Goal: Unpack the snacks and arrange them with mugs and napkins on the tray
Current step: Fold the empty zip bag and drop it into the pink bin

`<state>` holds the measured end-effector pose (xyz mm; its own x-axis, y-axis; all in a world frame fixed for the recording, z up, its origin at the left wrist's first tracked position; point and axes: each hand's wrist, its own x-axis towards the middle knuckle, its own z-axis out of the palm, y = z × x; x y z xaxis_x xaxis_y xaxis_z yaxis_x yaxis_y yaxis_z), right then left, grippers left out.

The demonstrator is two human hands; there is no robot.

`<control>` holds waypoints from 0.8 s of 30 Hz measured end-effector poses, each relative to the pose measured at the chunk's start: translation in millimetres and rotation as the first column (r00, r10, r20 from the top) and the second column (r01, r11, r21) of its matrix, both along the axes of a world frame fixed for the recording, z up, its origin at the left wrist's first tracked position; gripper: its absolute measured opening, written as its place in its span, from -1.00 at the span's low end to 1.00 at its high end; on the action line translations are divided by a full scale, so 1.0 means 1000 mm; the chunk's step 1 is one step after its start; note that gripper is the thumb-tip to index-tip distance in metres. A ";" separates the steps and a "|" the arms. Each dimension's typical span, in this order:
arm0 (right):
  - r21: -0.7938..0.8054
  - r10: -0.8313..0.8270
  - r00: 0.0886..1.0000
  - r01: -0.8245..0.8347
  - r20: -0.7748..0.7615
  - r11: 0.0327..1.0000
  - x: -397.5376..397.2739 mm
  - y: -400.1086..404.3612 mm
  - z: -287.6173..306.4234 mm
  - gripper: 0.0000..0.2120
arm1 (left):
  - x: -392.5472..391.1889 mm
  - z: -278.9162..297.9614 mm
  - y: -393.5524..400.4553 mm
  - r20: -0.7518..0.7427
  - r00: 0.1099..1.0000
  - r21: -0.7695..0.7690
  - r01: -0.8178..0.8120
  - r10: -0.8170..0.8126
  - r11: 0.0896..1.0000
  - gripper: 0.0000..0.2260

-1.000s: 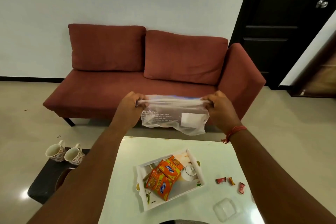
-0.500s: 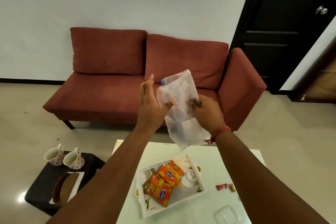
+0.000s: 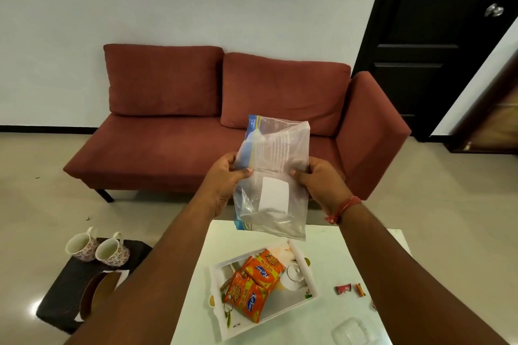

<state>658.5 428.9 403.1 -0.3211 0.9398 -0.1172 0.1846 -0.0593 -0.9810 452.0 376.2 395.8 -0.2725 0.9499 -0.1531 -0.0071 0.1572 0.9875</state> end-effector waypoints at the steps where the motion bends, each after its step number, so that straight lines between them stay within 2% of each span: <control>1: 0.004 0.014 1.000 -0.014 0.001 1.000 0.001 0.000 0.000 -0.75 | -0.002 -0.002 0.001 0.002 1.000 0.021 -0.001 0.001 1.000 -0.80; 4: -0.016 0.009 0.995 -0.011 -0.104 1.000 0.001 0.002 0.003 -0.56 | -0.004 -0.005 0.004 0.086 0.996 0.056 -0.011 0.006 0.998 -0.86; 5: -0.032 0.005 0.988 -0.010 -0.156 0.999 0.001 0.003 0.005 -0.55 | -0.003 -0.004 0.004 0.107 0.994 0.057 -0.014 0.008 0.998 -0.89; 8: -0.149 -0.057 0.950 0.011 -0.306 0.989 -0.001 0.009 0.006 -0.61 | -0.001 -0.003 0.005 0.181 0.983 0.104 -0.007 -0.012 0.995 -0.81; 11: -0.277 -0.122 0.909 0.008 -0.398 0.961 -0.003 0.010 0.012 -0.59 | -0.002 -0.001 0.006 0.213 0.976 0.158 0.003 -0.037 0.987 -0.85; 14: -0.374 -0.053 0.898 -0.128 -0.437 0.919 0.000 0.009 0.018 -0.64 | -0.001 0.002 0.012 0.226 0.974 0.109 -0.046 0.020 0.993 -0.90; 16: -0.429 0.041 0.889 -0.260 -0.457 0.865 0.005 0.010 0.023 -0.67 | 0.001 0.004 0.016 0.127 0.990 0.115 -0.079 0.064 0.990 -0.79; 19: -0.446 0.181 0.909 -0.347 -0.375 0.825 0.007 0.009 0.022 -0.74 | 0.008 0.009 0.015 -0.069 0.997 0.224 -0.025 0.042 0.974 -0.67; 21: -0.374 0.208 0.938 -0.305 -0.278 0.876 0.006 0.010 0.011 -0.95 | 0.011 0.011 0.014 -0.156 0.987 0.253 0.003 0.037 0.968 -0.61; 23: -0.259 0.192 0.967 -0.231 -0.167 0.938 0.006 0.011 0.001 -0.82 | 0.010 0.010 0.014 -0.160 0.987 0.236 0.030 0.009 0.971 -0.61; 24: -0.201 0.173 0.977 -0.195 -0.121 0.960 0.006 0.012 -0.001 -0.77 | 0.009 0.008 0.014 -0.111 0.994 0.201 0.044 -0.022 0.979 -0.59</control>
<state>665.0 440.6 401.7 -0.5066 0.8206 -0.2644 0.1128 -0.2410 -0.9640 461.0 389.9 403.3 -0.2449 0.9669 0.0722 0.1027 -0.0482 0.9935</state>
